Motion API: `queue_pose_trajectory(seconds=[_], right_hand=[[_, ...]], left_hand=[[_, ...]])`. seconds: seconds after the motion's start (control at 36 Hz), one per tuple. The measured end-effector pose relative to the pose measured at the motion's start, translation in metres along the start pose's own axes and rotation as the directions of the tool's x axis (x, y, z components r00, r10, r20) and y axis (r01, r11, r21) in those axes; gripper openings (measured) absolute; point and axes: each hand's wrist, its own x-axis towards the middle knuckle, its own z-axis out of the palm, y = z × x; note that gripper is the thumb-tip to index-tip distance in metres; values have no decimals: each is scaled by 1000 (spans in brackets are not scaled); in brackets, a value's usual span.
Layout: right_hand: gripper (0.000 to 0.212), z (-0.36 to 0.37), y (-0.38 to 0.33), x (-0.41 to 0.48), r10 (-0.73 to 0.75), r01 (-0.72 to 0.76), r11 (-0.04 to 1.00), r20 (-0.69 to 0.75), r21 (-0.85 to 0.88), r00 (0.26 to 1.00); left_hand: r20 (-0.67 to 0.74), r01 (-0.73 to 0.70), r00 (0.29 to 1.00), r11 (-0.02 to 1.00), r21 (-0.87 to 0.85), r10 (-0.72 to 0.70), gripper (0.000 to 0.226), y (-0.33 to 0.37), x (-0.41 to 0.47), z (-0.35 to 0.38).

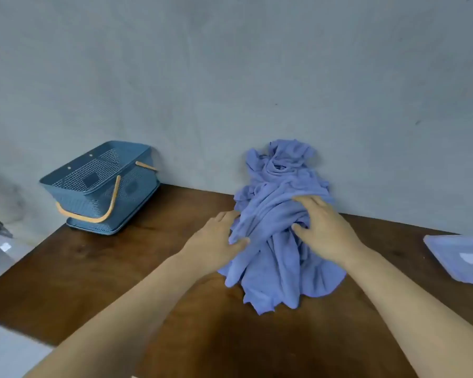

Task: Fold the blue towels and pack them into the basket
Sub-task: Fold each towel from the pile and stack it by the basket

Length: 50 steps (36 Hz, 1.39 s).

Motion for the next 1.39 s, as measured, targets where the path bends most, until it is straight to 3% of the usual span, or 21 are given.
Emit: queue_pose_trajectory(seconds=[0.08, 0.14, 0.19, 0.31, 0.42, 0.5, 0.56, 0.78, 0.97, 1.06, 1.17, 1.25, 1.36, 1.39], right_hand=[[73, -3, 12, 24, 52, -52, 999, 39, -4, 998], [76, -1, 20, 38, 70, -66, 997, 105, -47, 992], [79, 4, 25, 46, 69, -53, 993, 155, -106, 985], [75, 8, 34, 55, 76, -32, 977, 201, -212, 977], [46, 7, 37, 63, 66, -18, 964, 174, -264, 983], [14, 1, 31, 68, 26, 7, 970, 133, -245, 991], [12, -4, 26, 70, 12, 13, 974, 106, -227, 994], [13, -44, -18, 89, -42, 40, 999, -116, -18, 992], [5, -54, -104, 120, -123, 201, 906, -223, 373, 967], [11, -43, -139, 134, -190, 305, 855, -293, 420, 937], [24, -17, -172, 153, -286, 402, 784, -299, 473, 910], [35, 14, -180, 166, -381, 442, 802, -226, 402, 896], [41, 72, -162, 160, -370, 321, 899, 124, 298, 921], [40, 86, -156, 154, -343, 282, 920, 210, 274, 916]], left_hand=[[53, 7, 999, 982, -186, 3, 83, 8, 24, 19], [121, 73, 991, 983, -171, -52, 100, 11, 36, 33], [140, 97, 987, 985, -141, -78, 103, 9, 43, 43], [100, 83, 992, 987, -135, -70, 70, 1, 50, 46], [51, 71, 997, 984, -165, -64, 12, -2, 53, 37], [-19, 63, 998, 981, -183, -68, 22, -2, 54, 24], [-94, 42, 994, 979, -198, -61, 24, 0, 55, 15], [-317, -23, 946, 961, -275, -68, 31, 10, 59, -43], [-650, -62, 760, 993, -100, -18, 20, 2, 25, -125], [-706, -55, 708, 996, -69, -10, 24, -12, -1, -146], [-663, 15, 748, 999, -29, -31, 30, -46, -27, -140], [-572, 76, 817, 997, -24, -76, 25, -74, -40, -119], [-264, 201, 946, 979, 33, -185, 10, -104, -54, -83], [-185, 249, 955, 966, 65, -234, 16, -109, -57, -75]])
